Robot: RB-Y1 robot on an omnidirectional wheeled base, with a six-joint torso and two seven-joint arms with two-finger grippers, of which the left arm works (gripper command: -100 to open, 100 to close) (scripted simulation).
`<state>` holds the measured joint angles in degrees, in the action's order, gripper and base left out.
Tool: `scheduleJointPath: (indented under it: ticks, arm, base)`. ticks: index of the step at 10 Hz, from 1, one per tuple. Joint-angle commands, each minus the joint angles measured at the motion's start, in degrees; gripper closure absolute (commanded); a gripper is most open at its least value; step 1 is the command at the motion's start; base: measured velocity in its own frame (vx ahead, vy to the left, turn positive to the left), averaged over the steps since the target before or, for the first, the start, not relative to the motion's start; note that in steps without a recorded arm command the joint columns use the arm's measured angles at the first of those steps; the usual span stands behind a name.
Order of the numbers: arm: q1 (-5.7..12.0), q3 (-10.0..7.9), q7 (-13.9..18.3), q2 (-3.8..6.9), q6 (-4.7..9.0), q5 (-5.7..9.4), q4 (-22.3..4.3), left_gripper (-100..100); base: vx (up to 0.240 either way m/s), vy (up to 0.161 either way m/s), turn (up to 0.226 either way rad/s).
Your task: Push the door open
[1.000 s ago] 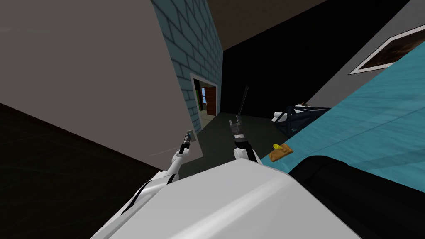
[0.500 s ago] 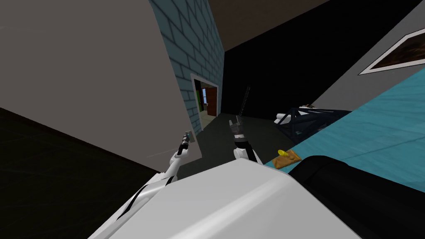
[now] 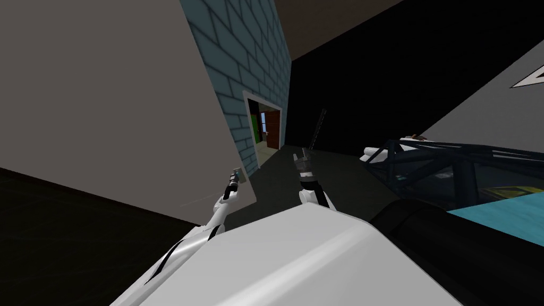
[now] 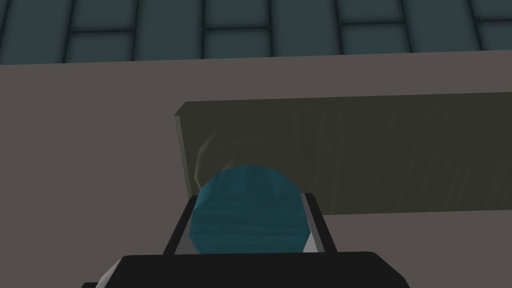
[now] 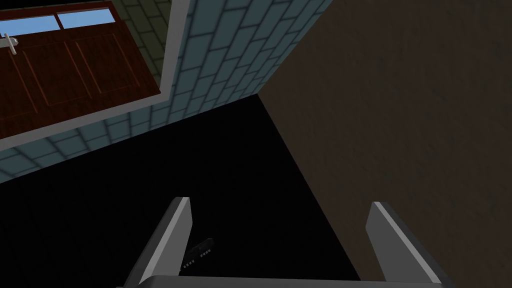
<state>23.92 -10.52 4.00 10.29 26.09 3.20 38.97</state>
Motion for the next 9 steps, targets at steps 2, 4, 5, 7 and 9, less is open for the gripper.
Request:
scheduleJointPath:
  ticks: [2, 4, 5, 7, 9]
  arm:
    - [0.42, -1.26, -0.38, 0.65, 0.36, 0.37, -0.69, 100]
    - [0.33, -2.65, -0.93, 1.06, 0.40, 0.76, -0.89, 100]
    - [0.30, -3.10, -1.10, 1.20, 0.42, 0.89, -0.95, 100]
    - [0.23, -4.15, -1.51, 1.51, 0.45, 1.18, -1.10, 100]
    - [-0.89, -4.91, -1.73, 1.84, -0.14, 1.40, -0.05, 100]
  base:
    - [0.162, -0.095, 0.055]
    - [0.152, -0.111, 0.057]
    - [0.163, -0.127, 0.087]
    - [0.186, -0.119, 0.065]
    - [0.100, -0.036, 0.052]
